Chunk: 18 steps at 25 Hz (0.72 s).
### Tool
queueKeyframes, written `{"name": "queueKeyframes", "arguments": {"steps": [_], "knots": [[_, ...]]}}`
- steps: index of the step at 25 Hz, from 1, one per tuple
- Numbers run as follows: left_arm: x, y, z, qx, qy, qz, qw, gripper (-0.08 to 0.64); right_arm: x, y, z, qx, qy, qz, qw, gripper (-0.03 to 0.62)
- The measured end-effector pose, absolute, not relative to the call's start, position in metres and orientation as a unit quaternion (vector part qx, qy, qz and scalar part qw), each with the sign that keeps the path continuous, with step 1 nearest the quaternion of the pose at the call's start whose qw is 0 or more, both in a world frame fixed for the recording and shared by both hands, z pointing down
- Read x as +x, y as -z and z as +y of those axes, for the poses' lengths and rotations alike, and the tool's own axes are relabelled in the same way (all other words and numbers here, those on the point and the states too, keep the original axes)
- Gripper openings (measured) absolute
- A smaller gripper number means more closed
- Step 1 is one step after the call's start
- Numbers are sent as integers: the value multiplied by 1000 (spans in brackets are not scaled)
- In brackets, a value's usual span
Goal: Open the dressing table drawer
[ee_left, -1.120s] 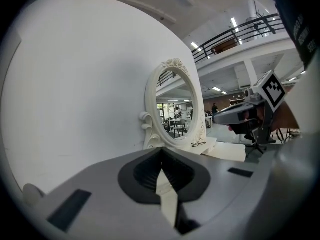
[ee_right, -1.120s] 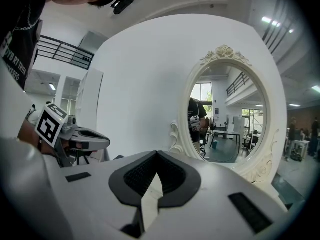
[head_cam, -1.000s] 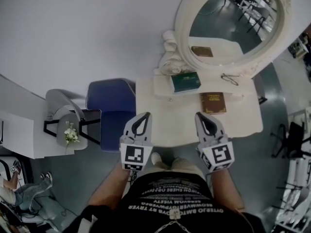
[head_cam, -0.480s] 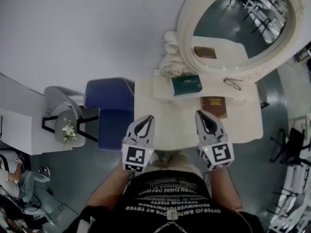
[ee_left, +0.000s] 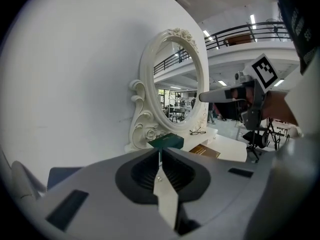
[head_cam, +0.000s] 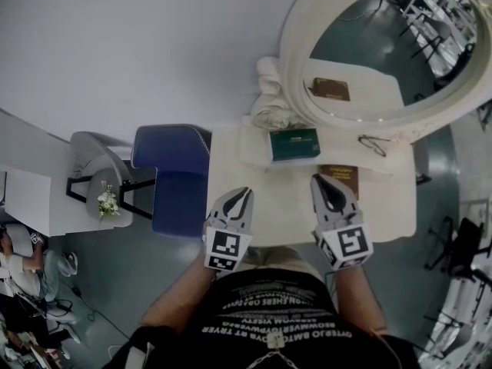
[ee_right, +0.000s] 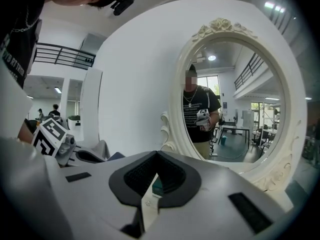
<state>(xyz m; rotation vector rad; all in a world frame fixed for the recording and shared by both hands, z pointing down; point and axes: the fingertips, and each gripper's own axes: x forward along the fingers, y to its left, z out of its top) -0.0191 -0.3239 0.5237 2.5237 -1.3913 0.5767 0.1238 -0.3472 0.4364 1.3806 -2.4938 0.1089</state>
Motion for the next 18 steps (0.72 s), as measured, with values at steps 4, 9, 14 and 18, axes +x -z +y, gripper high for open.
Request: {"name": "queueKeyframes", "arguments": {"steps": [4, 9, 14, 18], "knots": [[-15, -544, -338, 845, -206, -479, 118, 5, 132, -439, -361, 472, -40, -869, 142, 2], [-7, -567, -350, 840, -220, -478, 136, 27, 144, -442, -375, 470, -39, -868, 152, 2], [2, -589, -359, 835, -236, -473, 152, 42, 151, -446, -384, 463, -42, -872, 155, 2], [8, -605, -366, 832, -244, -470, 165, 57, 157, -453, -391, 459, -45, -872, 166, 2]]}}
